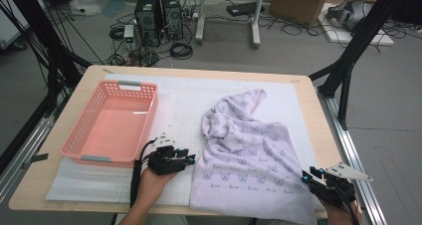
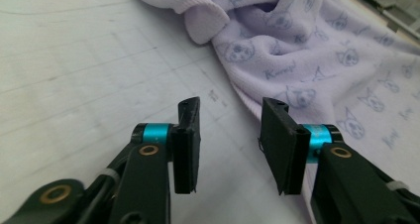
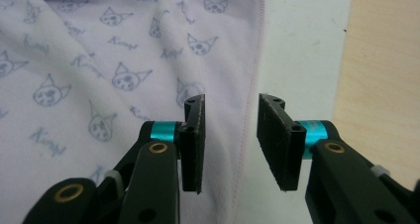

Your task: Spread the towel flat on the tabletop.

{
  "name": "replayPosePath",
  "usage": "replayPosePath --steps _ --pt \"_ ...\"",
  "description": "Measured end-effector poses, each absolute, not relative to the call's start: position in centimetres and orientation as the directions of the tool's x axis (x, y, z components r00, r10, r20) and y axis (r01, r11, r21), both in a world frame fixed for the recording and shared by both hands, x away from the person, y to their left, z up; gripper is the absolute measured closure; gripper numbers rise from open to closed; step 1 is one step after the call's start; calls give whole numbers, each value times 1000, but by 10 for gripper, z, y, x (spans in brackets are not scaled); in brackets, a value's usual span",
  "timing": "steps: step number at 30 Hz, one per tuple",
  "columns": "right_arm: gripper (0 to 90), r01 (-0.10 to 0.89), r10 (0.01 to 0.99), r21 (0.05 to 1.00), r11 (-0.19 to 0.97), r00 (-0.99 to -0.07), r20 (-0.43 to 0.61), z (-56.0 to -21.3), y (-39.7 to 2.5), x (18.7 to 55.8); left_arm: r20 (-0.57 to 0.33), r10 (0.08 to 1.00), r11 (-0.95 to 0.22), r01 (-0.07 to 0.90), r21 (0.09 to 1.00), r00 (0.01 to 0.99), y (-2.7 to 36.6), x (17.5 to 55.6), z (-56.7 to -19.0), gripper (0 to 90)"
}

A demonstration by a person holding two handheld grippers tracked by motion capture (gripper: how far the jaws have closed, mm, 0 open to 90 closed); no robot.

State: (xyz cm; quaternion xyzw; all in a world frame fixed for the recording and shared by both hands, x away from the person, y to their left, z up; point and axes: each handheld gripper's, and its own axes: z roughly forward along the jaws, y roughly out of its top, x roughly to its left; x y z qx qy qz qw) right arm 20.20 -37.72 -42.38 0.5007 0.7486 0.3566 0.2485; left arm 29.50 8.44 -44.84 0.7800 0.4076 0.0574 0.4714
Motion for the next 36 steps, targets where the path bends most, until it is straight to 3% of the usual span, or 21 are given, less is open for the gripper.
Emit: replayPosePath --steps 7,10,12,14,18,23,25,28,31,34,36 --pt "591 570 925 784 245 -380 -13 -427 -376 203 -240 666 -300 548 781 706 46 295 -451 515" --pt "592 570 929 788 233 -371 -6 -427 -379 201 -223 663 -317 538 781 714 39 291 -452 536" --pt "591 572 930 788 228 -367 -3 -426 -380 201 -157 672 -356 502 788 724 35 287 -452 626" --pt "591 570 930 789 229 -369 -3 -426 -380 201 -175 642 -367 499 785 746 33 286 -452 879" --pt "593 573 927 786 231 -374 1 -428 -378 203 -164 664 -357 502 787 729 45 283 -451 899" --pt "587 574 925 785 235 -380 1 -430 -375 207 -199 714 -264 521 812 672 84 277 -450 899" --pt "582 578 927 784 227 -375 7 -430 -374 209 -231 719 -221 532 818 655 91 278 -450 890" --pt "582 573 927 787 227 -376 7 -429 -373 210 -295 720 -149 555 818 628 91 284 -449 660" --pt "582 571 927 790 224 -375 8 -429 -373 210 -304 706 -169 569 805 639 78 292 -449 538" --pt "582 571 925 789 228 -379 6 -429 -374 210 -272 700 -225 565 794 660 60 298 -450 492" --pt "582 572 925 788 227 -380 9 -430 -374 210 -241 703 -269 564 781 669 50 299 -453 532"
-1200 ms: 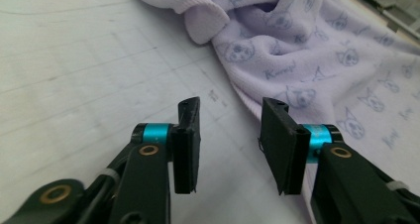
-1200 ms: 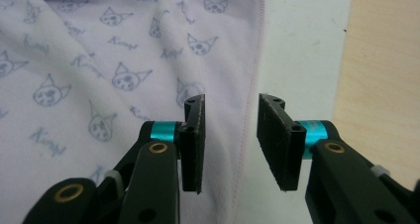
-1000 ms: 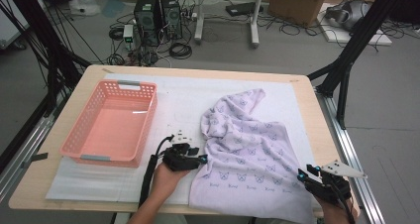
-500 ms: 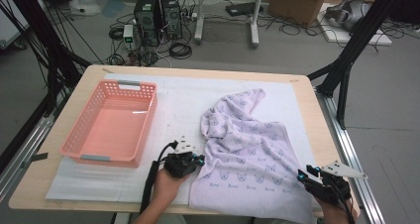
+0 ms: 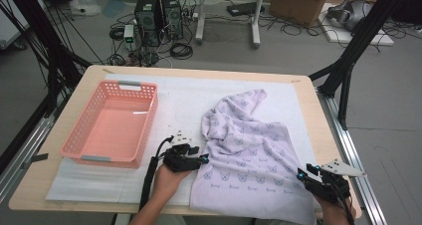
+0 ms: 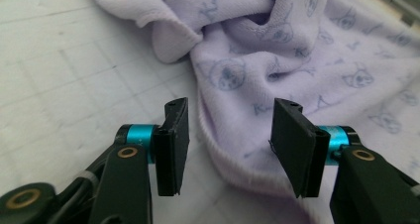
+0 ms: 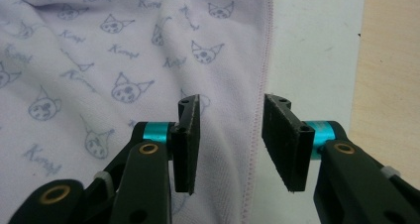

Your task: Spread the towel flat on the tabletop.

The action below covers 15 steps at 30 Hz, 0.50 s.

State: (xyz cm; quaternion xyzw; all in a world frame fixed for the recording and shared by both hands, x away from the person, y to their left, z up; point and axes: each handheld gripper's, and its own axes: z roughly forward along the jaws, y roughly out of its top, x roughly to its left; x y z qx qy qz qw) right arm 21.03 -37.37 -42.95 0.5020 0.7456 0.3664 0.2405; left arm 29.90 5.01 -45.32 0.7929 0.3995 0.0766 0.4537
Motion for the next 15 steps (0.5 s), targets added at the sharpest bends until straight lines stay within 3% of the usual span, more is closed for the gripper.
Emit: replayPosePath --steps 1,3,4,15 --pt "582 573 925 788 225 -380 12 -430 -373 210 -190 718 -296 541 787 669 48 297 -452 560" --pt "582 573 924 787 228 -382 9 -430 -374 210 -119 721 -348 505 790 683 47 295 -451 734" --pt "582 572 924 788 228 -382 10 -430 -374 210 -132 711 -348 508 788 691 49 296 -451 839" --pt "566 582 911 781 227 -410 41 -434 -366 212 -149 823 -192 515 835 548 120 281 -443 861"
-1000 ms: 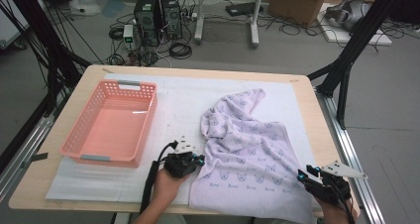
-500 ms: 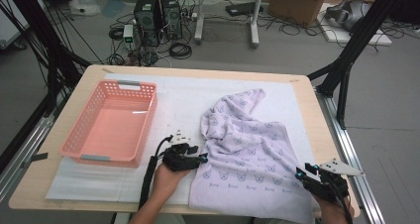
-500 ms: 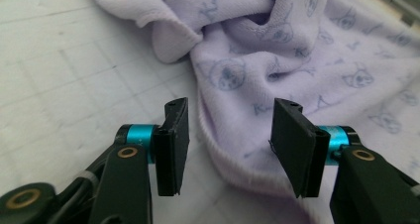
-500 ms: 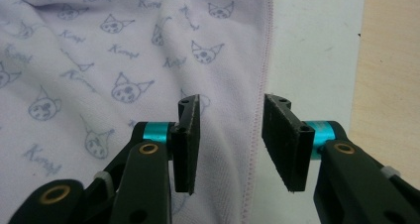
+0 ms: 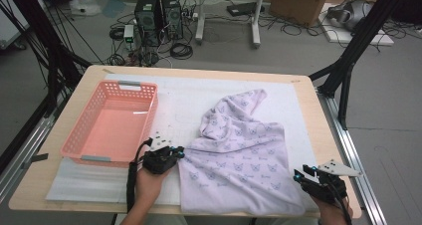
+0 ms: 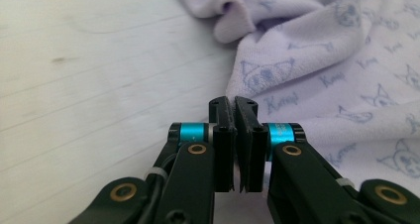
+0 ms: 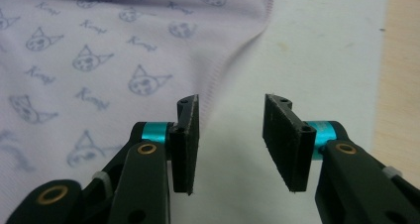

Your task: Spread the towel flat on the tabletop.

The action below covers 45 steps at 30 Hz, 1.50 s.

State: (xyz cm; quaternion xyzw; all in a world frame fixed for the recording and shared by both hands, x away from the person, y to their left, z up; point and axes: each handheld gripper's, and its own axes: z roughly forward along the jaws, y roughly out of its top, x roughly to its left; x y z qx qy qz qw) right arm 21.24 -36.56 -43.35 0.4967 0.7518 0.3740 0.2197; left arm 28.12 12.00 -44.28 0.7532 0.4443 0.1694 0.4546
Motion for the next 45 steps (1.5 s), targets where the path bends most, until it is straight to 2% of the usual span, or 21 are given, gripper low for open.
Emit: replayPosePath --steps 4,6,9,12,13,14,15,16,18,19,23,25,26,28,30,32,34,35,39,45 --pt "534 572 900 791 216 -431 67 -432 -354 224 -179 815 -174 528 831 551 127 280 -447 853" --pt "518 567 901 800 196 -427 81 -430 -350 233 -200 800 -164 526 834 566 126 280 -448 821" --pt "503 579 896 789 204 -435 87 -431 -340 251 -268 768 -136 557 819 581 124 283 -450 588" --pt "524 608 880 750 261 -469 74 -440 -326 269 -256 755 -167 555 815 603 118 285 -451 519" --pt "543 618 877 732 288 -476 57 -444 -320 275 -255 752 -175 557 812 607 116 286 -451 521" --pt "599 612 876 730 305 -480 36 -447 -317 278 -252 752 -183 559 809 610 114 287 -452 528" --pt "778 597 871 738 314 -491 26 -446 -316 281 -241 755 -195 560 805 610 112 288 -452 559" --pt "821 586 859 737 338 -512 12 -446 -315 284 -230 762 -206 563 801 606 110 288 -452 620" --pt "843 573 861 739 353 -509 -17 -446 -313 290 -202 775 -223 558 800 599 108 290 -452 782" --pt "845 570 871 745 348 -491 -31 -446 -315 294 -199 783 -219 560 799 589 108 292 -452 835" --pt "845 554 914 772 312 -396 -85 -445 -327 312 -155 792 -249 545 801 590 99 300 -451 874" --pt "845 505 931 804 313 -330 -156 -442 -329 315 -112 800 -267 516 814 589 91 303 -450 879" --pt "844 496 942 814 301 -289 -172 -442 -330 319 -103 809 -261 510 819 579 87 306 -450 879" --pt "840 512 945 809 290 -288 -157 -443 -330 320 -81 833 -254 509 822 548 84 312 -449 879" --pt "775 529 943 800 282 -308 -129 -444 -330 319 -98 847 -219 510 832 523 87 315 -449 870" --pt "682 519 943 813 263 -317 -102 -442 -332 313 -112 846 -204 511 835 521 90 312 -447 778" --pt "614 507 938 832 226 -343 -45 -440 -340 304 -133 843 -186 515 837 521 95 305 -445 596" --pt "598 513 937 831 214 -349 -25 -440 -344 299 -154 832 -176 517 838 533 99 300 -444 548" --pt "556 534 922 827 174 -384 54 -441 -360 274 -198 793 -172 525 834 576 110 279 -446 491" --pt "554 569 910 792 221 -412 42 -445 -369 244 -269 747 -158 556 816 608 118 250 -451 454"
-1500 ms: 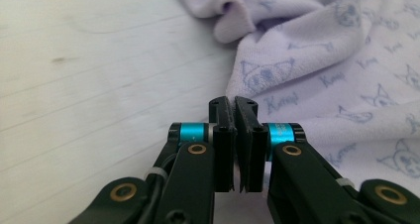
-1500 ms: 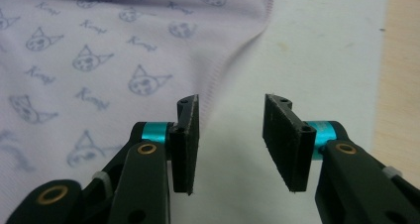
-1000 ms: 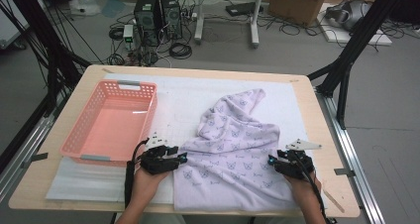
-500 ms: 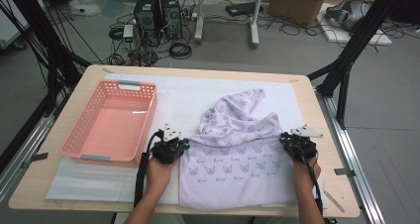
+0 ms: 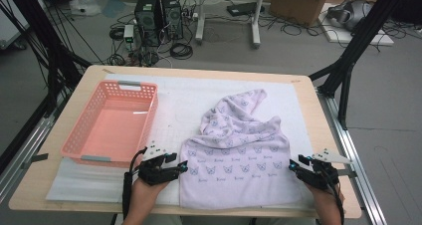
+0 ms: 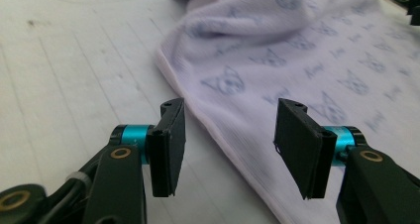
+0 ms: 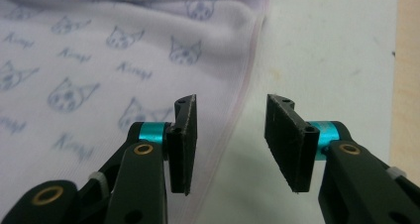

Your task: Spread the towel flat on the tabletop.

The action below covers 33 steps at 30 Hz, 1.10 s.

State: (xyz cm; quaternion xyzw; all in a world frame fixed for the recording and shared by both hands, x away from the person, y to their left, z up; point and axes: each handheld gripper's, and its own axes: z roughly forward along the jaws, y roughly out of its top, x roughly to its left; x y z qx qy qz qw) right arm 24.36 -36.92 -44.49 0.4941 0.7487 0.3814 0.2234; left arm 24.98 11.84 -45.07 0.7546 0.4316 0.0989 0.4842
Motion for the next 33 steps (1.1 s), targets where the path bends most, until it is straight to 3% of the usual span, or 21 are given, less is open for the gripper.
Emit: replayPosePath --steps 6,9,10,11,12,13,19,23,24,26,27,30,33 --pt "551 583 900 781 225 -431 62 -441 -370 219 -301 721 -168 579 798 624 109 219 -457 422" --pt "555 592 891 763 259 -451 47 -443 -368 209 -212 749 -217 535 816 627 96 205 -458 454" --pt "556 596 889 757 268 -455 44 -444 -368 206 -135 778 -252 502 827 614 92 199 -459 536" --pt "561 602 890 750 275 -455 39 -446 -367 204 -77 787 -288 475 831 612 91 196 -458 686" --pt "563 608 890 743 281 -455 36 -448 -366 203 -109 778 -277 493 825 619 92 196 -458 845" --pt "570 603 892 750 271 -451 40 -448 -366 202 -115 779 -277 503 819 616 94 194 -456 872" --pt "571 601 870 746 286 -489 61 -448 -354 194 -104 801 -278 521 807 590 132 180 -447 877" --pt "570 598 851 739 310 -521 65 -447 -335 188 -146 804 -234 533 813 576 152 175 -448 875" --pt "612 589 848 738 329 -528 43 -447 -330 186 -147 800 -238 531 813 582 152 175 -449 874" --pt "823 580 830 733 356 -557 37 -446 -324 182 -157 798 -234 540 809 582 148 175 -453 864" --pt "861 579 828 727 369 -560 26 -445 -323 180 -161 794 -233 539 810 586 146 175 -454 853" --pt "875 591 823 708 387 -568 24 -442 -331 167 -176 779 -225 531 817 602 140 173 -456 791" --pt "875 597 838 700 393 -546 -4 -441 -350 144 -196 781 -186 521 833 593 135 174 -454 588"
